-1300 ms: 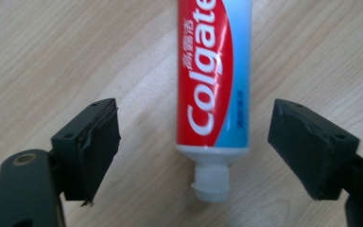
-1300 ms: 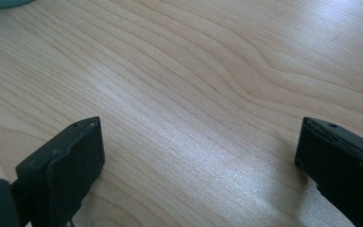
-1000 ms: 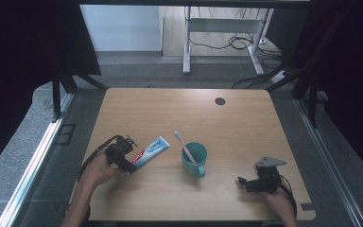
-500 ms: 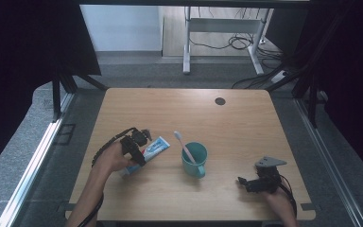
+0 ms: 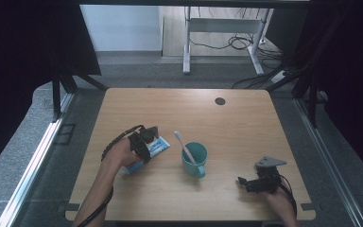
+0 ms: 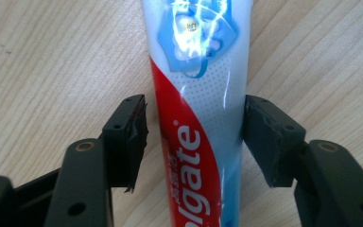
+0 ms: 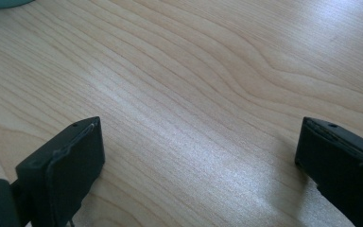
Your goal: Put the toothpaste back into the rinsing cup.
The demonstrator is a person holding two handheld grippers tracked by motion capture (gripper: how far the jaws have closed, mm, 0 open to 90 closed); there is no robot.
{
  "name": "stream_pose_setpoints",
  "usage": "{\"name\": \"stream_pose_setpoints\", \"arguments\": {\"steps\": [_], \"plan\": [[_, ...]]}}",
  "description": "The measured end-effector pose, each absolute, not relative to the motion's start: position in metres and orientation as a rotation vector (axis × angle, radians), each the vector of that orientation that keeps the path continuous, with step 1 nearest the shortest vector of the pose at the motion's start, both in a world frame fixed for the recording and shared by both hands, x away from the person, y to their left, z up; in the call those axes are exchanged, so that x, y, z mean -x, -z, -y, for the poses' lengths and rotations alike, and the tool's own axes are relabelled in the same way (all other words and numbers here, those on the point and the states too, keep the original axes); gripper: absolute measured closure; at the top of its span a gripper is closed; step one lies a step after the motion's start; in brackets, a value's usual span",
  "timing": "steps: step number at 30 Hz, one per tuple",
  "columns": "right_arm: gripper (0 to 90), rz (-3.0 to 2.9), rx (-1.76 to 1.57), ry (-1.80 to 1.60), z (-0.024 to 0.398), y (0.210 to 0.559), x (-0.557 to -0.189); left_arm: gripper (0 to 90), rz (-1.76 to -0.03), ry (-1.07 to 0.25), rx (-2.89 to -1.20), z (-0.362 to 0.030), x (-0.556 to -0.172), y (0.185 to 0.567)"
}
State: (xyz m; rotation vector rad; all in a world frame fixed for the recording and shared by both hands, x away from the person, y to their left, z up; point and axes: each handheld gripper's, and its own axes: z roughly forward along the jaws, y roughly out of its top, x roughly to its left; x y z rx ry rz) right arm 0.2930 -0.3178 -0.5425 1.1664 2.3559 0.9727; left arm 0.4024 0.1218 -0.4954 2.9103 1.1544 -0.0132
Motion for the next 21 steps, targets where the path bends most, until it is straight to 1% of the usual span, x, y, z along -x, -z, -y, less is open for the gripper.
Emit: {"name": "stream_pose_setpoints", "arguments": {"steps": [2,6,11,17,21], "plan": [[1.5,-2.356,-1.167,-0.973,0.318,0.542,-0.293,44.5,-1.17,0.03,-2.893,-0.121,-0.402,0.497],[1.5,-2.356,-1.167,-0.973,0.318,0.542,-0.293,46.7,-1.173,0.024,-2.91,-0.119,-0.403,0.502],[1.5,-2.356,-1.166,-0.973,0.318,0.542,-0.293,51.2,-1.214,0.043,-2.864,-0.122,-0.403,0.502],[1.5,-2.356,-1.167,-0.973,0.318,0.542,-0.293,67.2,-1.208,0.06,-2.837,-0.127,-0.403,0.496],[1.5,-2.356,-1.167,-0.973,0.318,0.542,-0.293,71.3,-1.215,0.085,-2.798,-0.131,-0.402,0.494]]}}
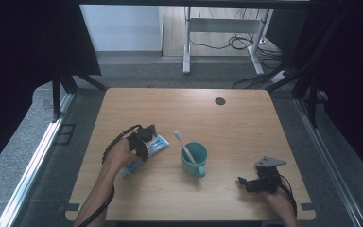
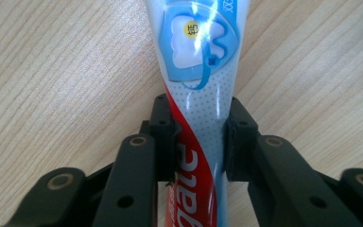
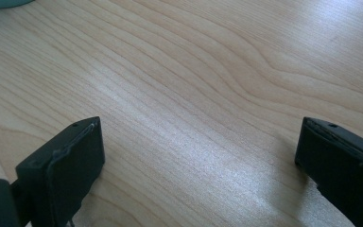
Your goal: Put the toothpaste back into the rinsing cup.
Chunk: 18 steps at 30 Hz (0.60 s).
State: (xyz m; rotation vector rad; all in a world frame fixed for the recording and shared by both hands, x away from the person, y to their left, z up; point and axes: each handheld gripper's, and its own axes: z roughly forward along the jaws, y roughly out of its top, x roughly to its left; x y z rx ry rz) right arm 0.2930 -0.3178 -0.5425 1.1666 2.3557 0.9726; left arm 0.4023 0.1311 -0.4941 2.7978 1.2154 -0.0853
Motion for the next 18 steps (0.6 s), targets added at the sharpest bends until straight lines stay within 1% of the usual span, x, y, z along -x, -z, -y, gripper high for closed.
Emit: {"name": "stream_pose_setpoints", "arguments": {"steps": [4,12,18], "plan": [[1.5,-2.356,-1.167,-0.972,0.318,0.542,-0.293,72.5,-1.209,0.116,-2.756,-0.136,-0.401,0.493],[1.5,-2.356,-1.166,-0.973,0.318,0.542,-0.293,73.0,-1.189,0.115,-2.671,-0.147,-0.399,0.486],[1.5,-2.356,-1.166,-0.973,0.318,0.542,-0.293,73.0,-1.139,0.068,-2.599,-0.154,-0.393,0.474]]}}
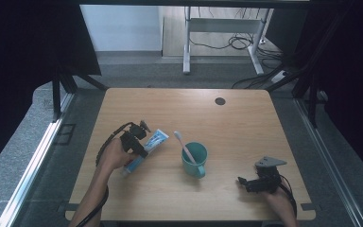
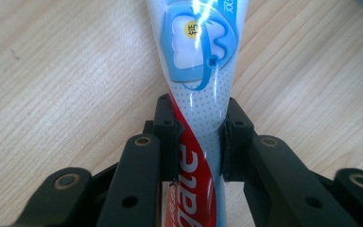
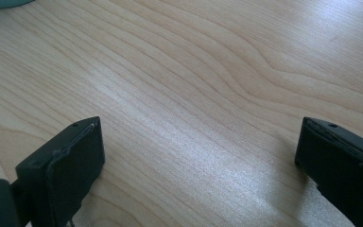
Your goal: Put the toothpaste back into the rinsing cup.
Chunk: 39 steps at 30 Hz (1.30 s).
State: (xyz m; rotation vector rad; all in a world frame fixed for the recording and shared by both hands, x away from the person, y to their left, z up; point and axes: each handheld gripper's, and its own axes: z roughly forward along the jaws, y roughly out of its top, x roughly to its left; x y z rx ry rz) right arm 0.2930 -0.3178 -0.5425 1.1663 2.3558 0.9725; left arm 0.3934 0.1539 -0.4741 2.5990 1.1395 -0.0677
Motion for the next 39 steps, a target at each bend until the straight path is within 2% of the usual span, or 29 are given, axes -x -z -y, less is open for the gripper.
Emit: {"name": "stream_pose_setpoints", "arguments": {"steps": [23,39], "plan": [[1.5,-2.356,-1.167,-0.972,0.318,0.542,-0.293,73.1,-0.981,-0.154,-2.281,-0.179,-0.358,0.437],[1.5,-2.355,-1.169,-0.974,0.318,0.543,-0.293,73.2,-0.877,-0.188,-2.13,-0.185,-0.33,0.426]]}}
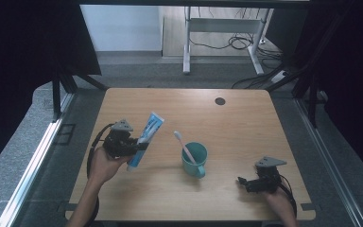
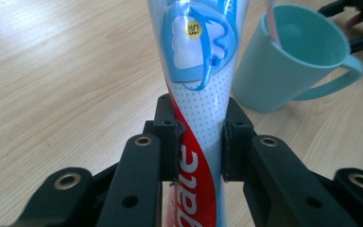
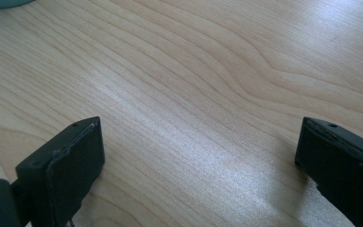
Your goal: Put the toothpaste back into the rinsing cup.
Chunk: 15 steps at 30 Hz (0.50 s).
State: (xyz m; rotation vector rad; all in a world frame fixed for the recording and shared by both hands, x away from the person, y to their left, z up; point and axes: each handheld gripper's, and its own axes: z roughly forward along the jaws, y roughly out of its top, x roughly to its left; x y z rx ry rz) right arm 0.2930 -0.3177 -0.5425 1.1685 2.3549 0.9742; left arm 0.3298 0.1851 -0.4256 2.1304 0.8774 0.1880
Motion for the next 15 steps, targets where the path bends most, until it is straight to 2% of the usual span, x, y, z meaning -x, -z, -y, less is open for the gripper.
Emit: {"name": "stream_pose_setpoints", "arguments": {"steps": [15], "plan": [[1.7,-2.354,-1.166,-0.975,0.318,0.543,-0.293,73.2,-0.807,-0.182,-2.029,-0.178,-0.311,0.415]]}}
